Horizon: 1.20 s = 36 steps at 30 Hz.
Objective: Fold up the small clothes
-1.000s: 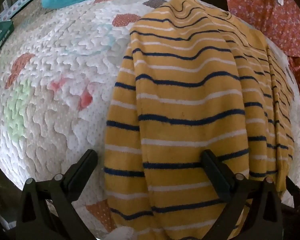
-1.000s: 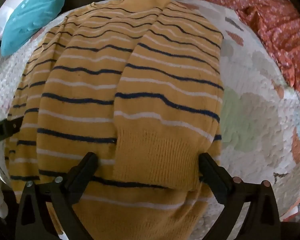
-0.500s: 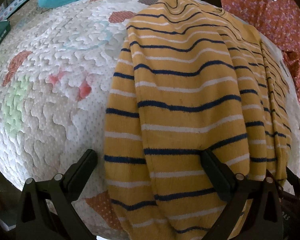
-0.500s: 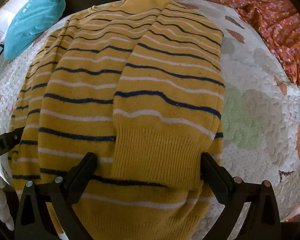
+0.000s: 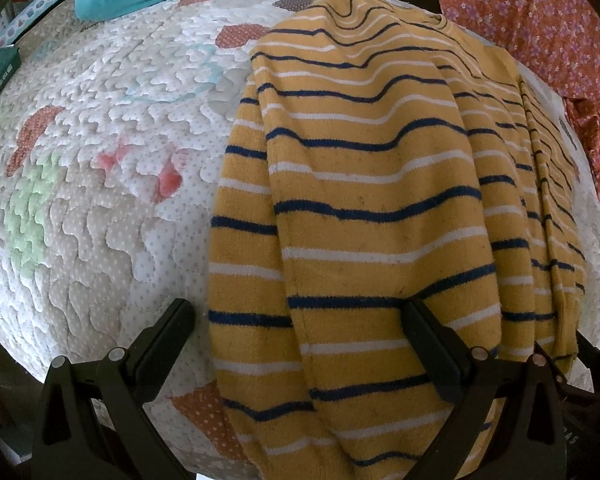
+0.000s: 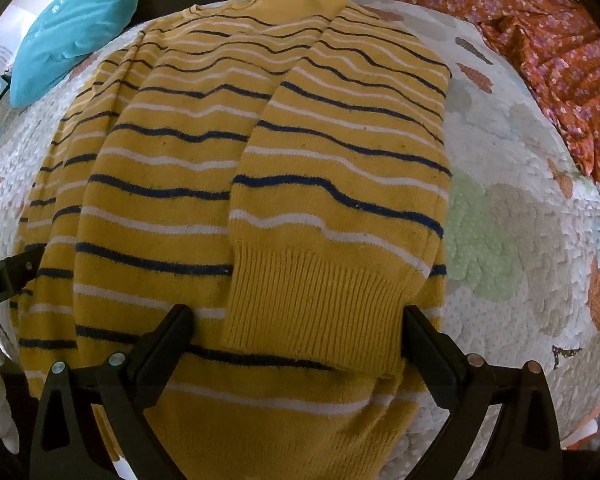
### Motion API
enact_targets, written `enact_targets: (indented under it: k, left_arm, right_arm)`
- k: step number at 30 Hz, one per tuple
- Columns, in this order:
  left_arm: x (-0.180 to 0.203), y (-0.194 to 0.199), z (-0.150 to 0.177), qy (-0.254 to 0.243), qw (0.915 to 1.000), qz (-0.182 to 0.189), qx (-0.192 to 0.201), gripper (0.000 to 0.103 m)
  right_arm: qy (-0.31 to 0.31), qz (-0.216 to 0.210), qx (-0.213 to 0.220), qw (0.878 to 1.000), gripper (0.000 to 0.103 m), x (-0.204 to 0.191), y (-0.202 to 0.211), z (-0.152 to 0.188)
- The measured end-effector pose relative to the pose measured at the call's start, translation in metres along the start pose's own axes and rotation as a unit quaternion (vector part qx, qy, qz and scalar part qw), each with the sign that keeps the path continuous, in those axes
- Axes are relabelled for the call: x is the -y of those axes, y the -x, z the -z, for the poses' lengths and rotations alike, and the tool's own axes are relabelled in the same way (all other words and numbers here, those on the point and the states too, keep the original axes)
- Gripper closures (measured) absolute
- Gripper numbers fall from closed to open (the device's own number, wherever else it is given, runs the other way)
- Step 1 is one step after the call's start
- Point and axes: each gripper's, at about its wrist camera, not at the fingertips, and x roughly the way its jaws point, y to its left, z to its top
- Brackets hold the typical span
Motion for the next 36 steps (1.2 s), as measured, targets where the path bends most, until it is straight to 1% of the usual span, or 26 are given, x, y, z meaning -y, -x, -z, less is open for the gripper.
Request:
enact_targets:
  k: [6,25,36]
  left_arm:
    - [0.0024,-0.0039,-0.0104,0.0,1.0,0.0,-0.005,0.0]
    - [0.0027,-0.0091,-0.0097,0.0,1.0,-0.001,-0.004,0.0]
    - [0.0039,-0.0093,-0.0083,0.001,1.0,-0.002,-0.003,0.0]
  right_arm:
    - [-0.003,0.006,0.008,1.0,0.0,-0.0058,0.0003,0.002]
    - [0.0,0.012,0.03,0.999,0.0,-0.0029,0.0026,0.0059]
    - [0.0,0.018,0.04,0.999,0.0,-0.0082,0.0042,0.0099]
